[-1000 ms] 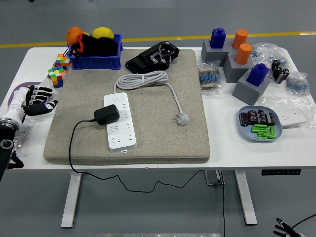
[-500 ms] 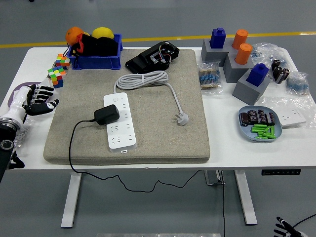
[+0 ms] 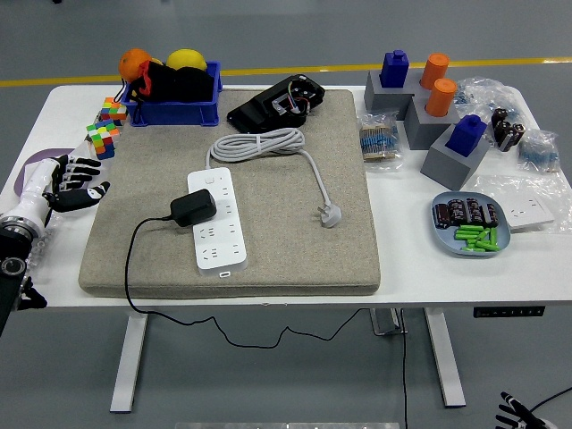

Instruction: Press the white button,pick up the black plug,place it near the board,insert it into the board

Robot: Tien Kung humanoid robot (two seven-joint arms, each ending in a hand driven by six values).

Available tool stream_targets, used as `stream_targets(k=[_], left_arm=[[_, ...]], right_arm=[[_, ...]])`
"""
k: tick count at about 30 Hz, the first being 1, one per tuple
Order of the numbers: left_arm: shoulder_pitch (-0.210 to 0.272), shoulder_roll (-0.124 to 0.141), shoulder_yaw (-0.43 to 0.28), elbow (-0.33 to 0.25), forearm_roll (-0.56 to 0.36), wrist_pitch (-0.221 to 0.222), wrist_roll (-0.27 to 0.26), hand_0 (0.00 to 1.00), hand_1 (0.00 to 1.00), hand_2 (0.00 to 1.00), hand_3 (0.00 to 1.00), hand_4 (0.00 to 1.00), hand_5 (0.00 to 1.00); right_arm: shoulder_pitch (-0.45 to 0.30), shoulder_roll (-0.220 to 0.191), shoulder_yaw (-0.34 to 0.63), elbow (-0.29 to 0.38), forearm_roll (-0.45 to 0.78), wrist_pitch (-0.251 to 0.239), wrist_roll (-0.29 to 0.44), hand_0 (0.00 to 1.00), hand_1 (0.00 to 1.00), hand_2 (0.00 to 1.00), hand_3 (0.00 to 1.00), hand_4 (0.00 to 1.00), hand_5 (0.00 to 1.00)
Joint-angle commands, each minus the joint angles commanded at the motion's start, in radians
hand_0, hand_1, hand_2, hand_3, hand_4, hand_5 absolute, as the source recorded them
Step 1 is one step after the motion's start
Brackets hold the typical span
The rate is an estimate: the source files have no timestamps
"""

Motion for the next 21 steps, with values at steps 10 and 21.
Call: stream_targets(k=[10, 21], left_arm=[[0.011, -0.004, -0.026, -0.013, 0.003, -0.009, 0.007, 0.749, 0.718, 0.65, 0.61, 0.728, 0.002], [0.014, -0.009, -0.029, -0.022, 0.002, -0.009, 0.007, 0.749, 0.718, 0.649, 0.61, 0.728, 0.002]], right_arm=[[-0.002, 0.0, 0.003, 0.0, -0.002, -0.001, 0.001, 0.804, 0.706, 0.686, 0.654, 0.757, 0.573], [0.001, 0.001, 0.007, 0.0, -0.003, 0.0, 0.001, 0.804, 0.706, 0.687, 0.654, 0.758, 0.574]])
